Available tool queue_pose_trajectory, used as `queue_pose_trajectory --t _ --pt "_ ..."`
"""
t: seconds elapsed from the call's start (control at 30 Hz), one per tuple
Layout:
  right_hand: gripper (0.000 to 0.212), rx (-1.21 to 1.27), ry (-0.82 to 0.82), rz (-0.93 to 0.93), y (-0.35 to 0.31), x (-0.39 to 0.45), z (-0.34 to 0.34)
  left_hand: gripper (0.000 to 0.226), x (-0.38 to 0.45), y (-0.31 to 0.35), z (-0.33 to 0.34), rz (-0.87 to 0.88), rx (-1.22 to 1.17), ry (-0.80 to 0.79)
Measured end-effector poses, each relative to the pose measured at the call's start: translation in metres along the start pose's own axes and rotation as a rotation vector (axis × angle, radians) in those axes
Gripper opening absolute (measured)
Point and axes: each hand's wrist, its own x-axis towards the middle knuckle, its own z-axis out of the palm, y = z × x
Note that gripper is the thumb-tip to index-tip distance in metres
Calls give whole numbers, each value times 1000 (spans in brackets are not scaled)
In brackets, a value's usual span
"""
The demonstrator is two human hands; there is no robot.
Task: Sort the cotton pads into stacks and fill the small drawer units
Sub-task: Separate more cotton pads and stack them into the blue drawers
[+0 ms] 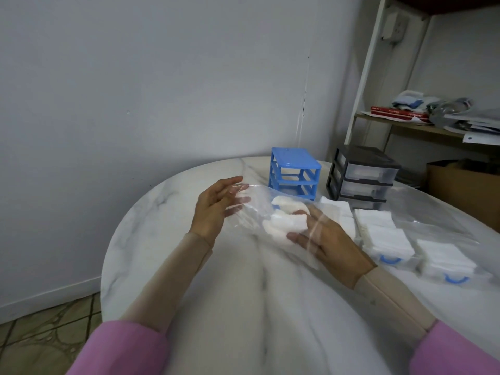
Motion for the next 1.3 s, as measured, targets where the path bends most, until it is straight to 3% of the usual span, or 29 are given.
queue_pose_trajectory --t 0.1,0.2,0.3,0.37,0.57,0.7,0.77,0.87,1.03,1.1,1.17,1.3 --pt "48 34 1 37 11 -7 2 25 2 -3 -9 -21 -27 63" --pt "38 65 18 52 10 -10 -1 27 2 -8 -7 -16 40 66" --pt "9 236 88 67 2 -13 -9 34 3 -13 -4 -12 69 125" --pt "16 352 171 78 -1 -17 -12 33 4 -15 -3 -20 60 178" --pt "9 659 411 296 18 -24 -17 26 5 -16 -2 -27 -29 327" --pt "18 601 202 224 16 -40 -25 29 3 -12 -8 8 -74 503" --pt "22 432 -17 136 15 -49 -23 31 0 -10 -9 -20 -119 531" --pt "32 177 -263 86 12 -54 -17 37 -3 -11 -5 -36 6 501" --pt "72 355 -283 111 2 -54 -19 47 -12 -1 11 -10 106 379" --pt "75 370 -330 124 1 -55 -22 46 -17 3 19 8 88 314" --pt "61 275 -242 96 0 -56 -23 43 -19 8 27 30 53 263" --pt "29 255 245 137 -4 -52 -32 40 -23 19 42 92 39 175"
